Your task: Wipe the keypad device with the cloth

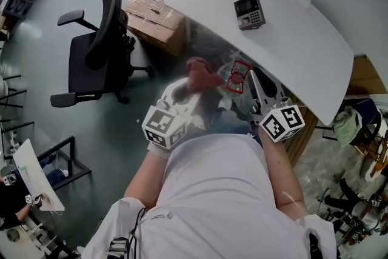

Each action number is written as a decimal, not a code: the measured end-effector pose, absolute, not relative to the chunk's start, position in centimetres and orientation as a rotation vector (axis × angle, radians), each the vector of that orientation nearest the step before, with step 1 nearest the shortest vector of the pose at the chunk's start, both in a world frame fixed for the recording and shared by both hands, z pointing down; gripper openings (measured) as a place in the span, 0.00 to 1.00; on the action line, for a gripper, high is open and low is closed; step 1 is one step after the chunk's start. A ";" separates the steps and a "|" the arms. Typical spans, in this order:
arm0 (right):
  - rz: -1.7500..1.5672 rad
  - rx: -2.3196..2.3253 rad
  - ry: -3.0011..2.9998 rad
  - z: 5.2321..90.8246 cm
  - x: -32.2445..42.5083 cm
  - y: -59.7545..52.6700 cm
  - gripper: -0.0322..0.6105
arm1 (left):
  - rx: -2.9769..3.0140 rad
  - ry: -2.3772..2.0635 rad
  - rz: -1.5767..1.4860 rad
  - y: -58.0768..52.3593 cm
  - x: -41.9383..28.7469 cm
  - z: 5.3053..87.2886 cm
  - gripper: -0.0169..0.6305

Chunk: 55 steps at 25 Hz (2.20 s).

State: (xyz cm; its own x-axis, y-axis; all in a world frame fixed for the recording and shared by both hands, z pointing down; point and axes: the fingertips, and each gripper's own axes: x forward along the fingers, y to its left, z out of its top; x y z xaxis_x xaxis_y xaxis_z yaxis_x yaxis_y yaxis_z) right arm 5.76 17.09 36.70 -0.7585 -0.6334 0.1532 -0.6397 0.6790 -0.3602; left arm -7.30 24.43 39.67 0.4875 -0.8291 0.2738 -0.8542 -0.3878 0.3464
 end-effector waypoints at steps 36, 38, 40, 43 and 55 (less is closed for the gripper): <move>0.973 1.068 -2.570 46.5 11.1 -7.2 0.34 | 2.320 -1.285 0.264 -5.2 -1.8 43.6 0.14; 0.987 1.089 -2.503 48.1 11.0 -8.3 0.35 | 2.326 -1.261 0.273 -7.2 -1.8 44.3 0.14; 1.006 1.113 -2.438 49.9 10.9 -9.2 0.35 | 2.328 -1.233 0.281 -9.1 -1.8 45.3 0.14; 1.048 1.146 -2.351 52.2 11.0 -9.9 0.35 | 2.326 -1.167 0.304 -11.4 -1.4 47.2 0.14; 1.124 1.101 -2.236 57.0 9.3 -11.2 0.35 | 2.314 -0.977 0.385 -18.7 1.1 53.7 0.14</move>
